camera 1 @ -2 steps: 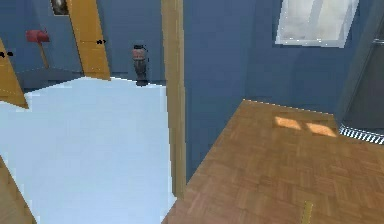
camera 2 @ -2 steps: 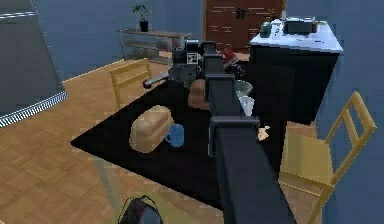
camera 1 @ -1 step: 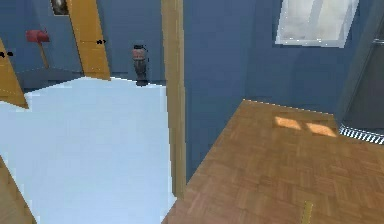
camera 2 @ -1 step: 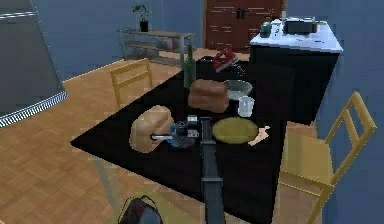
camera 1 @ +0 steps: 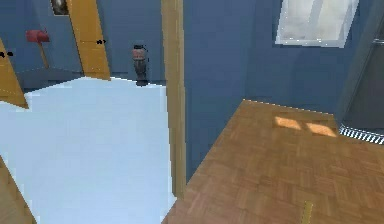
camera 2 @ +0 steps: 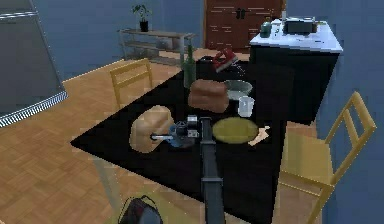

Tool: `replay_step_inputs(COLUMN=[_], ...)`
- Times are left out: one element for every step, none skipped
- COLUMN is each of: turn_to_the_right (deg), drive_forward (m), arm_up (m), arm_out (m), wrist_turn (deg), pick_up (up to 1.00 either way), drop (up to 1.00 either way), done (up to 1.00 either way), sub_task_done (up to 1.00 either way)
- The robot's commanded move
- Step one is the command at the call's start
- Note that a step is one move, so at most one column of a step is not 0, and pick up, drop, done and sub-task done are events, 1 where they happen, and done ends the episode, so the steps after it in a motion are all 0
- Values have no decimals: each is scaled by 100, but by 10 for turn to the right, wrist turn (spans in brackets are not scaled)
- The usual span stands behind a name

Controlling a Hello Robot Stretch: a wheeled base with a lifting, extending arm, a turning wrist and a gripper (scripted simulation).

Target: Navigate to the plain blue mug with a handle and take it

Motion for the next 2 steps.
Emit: replay_step_inputs(turn_to_the_right=[0,0], drive_forward=[0,0], arm_up=[10,0], arm_out=[0,0], wrist_turn=[0,0], pick_up=[0,0], drop=[0,0], done=[0,100], sub_task_done=[0,0])
